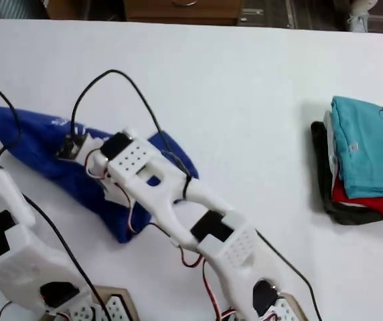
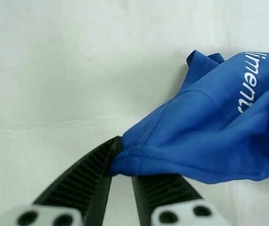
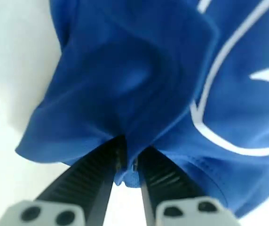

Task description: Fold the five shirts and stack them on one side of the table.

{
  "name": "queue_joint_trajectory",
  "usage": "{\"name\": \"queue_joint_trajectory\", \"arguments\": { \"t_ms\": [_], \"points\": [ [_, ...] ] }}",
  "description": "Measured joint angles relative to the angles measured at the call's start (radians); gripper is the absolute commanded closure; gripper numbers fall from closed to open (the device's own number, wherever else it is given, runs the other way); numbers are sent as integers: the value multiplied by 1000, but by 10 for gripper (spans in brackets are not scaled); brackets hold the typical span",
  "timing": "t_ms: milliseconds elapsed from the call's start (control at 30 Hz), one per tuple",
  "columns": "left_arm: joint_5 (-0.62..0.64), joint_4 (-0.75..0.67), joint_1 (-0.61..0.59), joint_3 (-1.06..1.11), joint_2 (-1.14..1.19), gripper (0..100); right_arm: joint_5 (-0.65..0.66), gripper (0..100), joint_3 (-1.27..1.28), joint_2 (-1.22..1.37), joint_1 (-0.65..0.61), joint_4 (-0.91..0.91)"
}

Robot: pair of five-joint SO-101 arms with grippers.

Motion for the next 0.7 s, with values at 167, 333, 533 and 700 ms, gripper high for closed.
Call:
{"name": "queue_joint_trajectory", "arguments": {
  "t_ms": [167,333,533,700],
  "points": [
    [0,0,0,0,0,980,66,978,0,-164,124,20],
    [0,0,0,0,0,980,157,978,0,-396,236,48],
    [0,0,49,0,0,980,255,978,0,-601,394,34],
    [0,18,138,15,0,980,279,978,5,-686,512,25]
  ]
}}
